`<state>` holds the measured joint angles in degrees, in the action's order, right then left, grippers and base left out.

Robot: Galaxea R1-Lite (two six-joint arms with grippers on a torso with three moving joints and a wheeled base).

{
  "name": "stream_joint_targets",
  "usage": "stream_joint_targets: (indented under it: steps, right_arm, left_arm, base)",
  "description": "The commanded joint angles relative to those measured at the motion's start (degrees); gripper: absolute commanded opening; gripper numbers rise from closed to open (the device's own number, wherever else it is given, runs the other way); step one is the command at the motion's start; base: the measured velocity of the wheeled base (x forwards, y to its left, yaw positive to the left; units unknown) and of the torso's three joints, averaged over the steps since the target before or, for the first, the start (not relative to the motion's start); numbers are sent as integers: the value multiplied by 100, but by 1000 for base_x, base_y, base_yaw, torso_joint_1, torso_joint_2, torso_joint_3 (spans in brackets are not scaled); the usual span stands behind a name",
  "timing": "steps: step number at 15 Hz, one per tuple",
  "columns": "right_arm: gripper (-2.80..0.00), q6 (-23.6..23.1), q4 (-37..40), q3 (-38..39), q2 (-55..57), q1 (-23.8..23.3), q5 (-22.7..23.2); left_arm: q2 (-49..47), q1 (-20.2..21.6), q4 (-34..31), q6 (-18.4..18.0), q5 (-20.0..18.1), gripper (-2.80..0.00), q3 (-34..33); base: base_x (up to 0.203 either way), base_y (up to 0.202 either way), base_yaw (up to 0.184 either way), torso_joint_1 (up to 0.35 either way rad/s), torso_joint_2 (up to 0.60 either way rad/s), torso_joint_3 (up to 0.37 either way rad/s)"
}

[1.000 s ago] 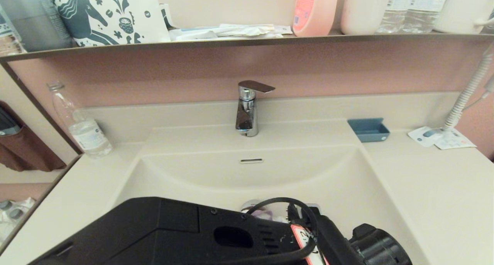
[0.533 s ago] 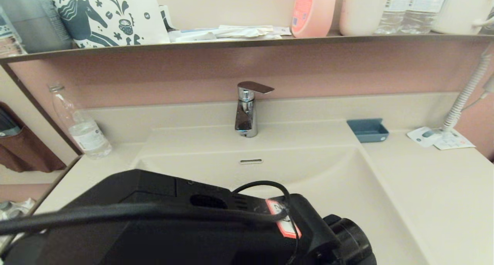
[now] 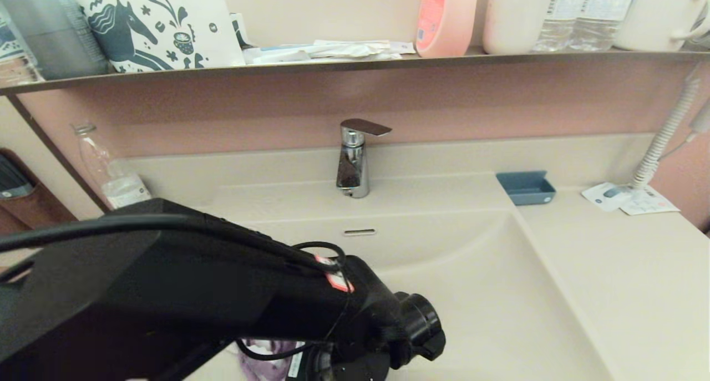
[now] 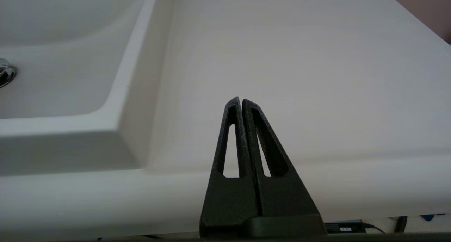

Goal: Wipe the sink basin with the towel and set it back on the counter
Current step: Wipe the sink

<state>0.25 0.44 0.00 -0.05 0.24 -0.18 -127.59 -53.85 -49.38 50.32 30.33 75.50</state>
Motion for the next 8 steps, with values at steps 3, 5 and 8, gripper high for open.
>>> stream_joint_targets:
  steps: [3,5,8]
  right_arm:
    - [-280,2,0,0,5,2,1]
    - [-280,2,0,0,5,2,1]
    - [-280,2,0,0,5,2,1]
  left_arm:
    - [-28,490,-2,-520,860,-280,-115]
    - [82,517,2,-571,873,-280,91]
    - [301,709,3,-751,883,-280,594]
  base:
    - [0,0,0,0,0,0]
    - [0,0,0,0,0,0]
    - [0,0,0,0,0,0]
